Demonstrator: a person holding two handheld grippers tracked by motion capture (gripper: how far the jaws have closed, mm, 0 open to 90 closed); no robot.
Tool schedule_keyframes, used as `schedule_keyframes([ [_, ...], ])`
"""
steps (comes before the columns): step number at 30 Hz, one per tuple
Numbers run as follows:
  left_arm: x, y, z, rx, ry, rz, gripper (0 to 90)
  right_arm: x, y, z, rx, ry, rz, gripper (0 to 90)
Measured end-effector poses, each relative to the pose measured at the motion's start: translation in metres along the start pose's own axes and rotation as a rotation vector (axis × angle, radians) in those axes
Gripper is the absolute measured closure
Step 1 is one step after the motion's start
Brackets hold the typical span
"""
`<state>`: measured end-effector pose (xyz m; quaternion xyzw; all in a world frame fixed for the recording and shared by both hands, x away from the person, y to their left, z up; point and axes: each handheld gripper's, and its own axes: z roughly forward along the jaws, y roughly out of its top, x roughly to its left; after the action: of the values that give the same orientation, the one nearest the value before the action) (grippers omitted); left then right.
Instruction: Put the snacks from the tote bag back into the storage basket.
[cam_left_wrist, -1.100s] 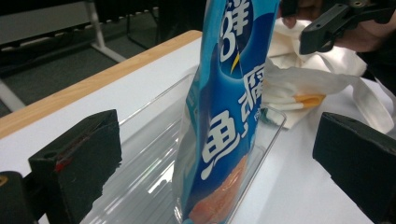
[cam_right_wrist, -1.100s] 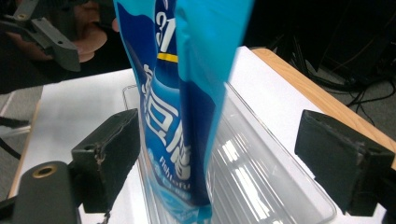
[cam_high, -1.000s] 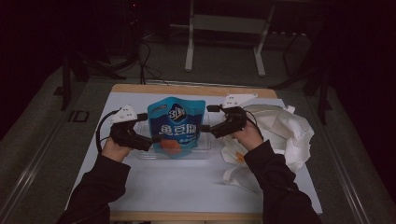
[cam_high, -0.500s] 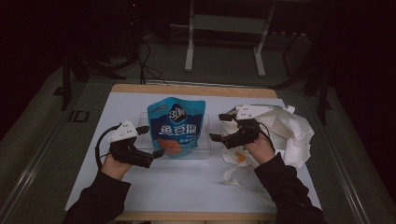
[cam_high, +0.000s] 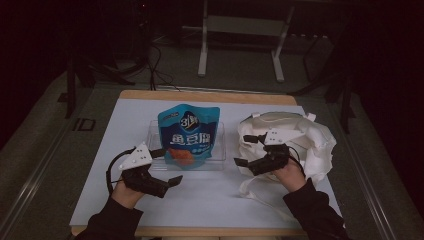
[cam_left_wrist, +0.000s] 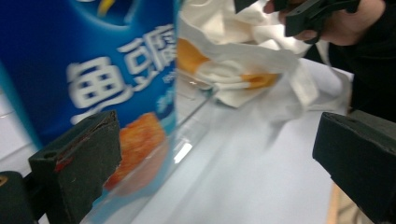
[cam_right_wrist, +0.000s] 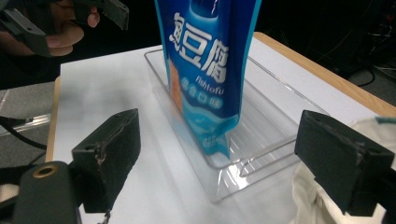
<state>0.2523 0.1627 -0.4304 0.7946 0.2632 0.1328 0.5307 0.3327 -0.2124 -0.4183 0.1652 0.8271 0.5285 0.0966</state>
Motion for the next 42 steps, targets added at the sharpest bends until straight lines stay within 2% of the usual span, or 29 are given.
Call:
schedule_keyframes([
  [4,-0.011,0.002,0.008,0.003,-0.046,0.016,1.6,0.007,-0.007,-0.006,0.006,-0.009,-0.011,14.3],
  [11,-0.026,0.000,0.025,0.037,-0.115,0.054,1.6,0.015,-0.019,-0.016,0.010,-0.019,-0.022,14.4],
  [21,-0.035,-0.011,0.050,0.082,-0.188,0.057,1.6,0.027,-0.033,-0.033,-0.008,-0.032,-0.022,14.4],
  [25,-0.038,-0.016,0.058,0.112,-0.199,0.059,1.6,0.034,-0.038,-0.038,-0.007,-0.052,-0.034,14.4],
  [29,-0.041,-0.020,0.062,0.123,-0.210,0.073,1.6,0.038,-0.047,-0.042,-0.003,-0.072,-0.020,14.2],
  [33,-0.042,-0.027,0.067,0.121,-0.216,0.055,1.6,0.041,-0.056,-0.048,-0.024,-0.091,0.000,14.0],
  [35,-0.043,-0.031,0.070,0.144,-0.214,0.065,1.6,0.041,-0.060,-0.050,-0.026,-0.102,-0.005,14.0],
  [39,-0.046,-0.034,0.074,0.160,-0.216,0.087,1.6,0.041,-0.064,-0.052,-0.029,-0.102,-0.017,14.1],
  [42,-0.045,-0.036,0.075,0.158,-0.220,0.085,1.6,0.040,-0.064,-0.052,-0.034,-0.094,-0.013,14.2],
])
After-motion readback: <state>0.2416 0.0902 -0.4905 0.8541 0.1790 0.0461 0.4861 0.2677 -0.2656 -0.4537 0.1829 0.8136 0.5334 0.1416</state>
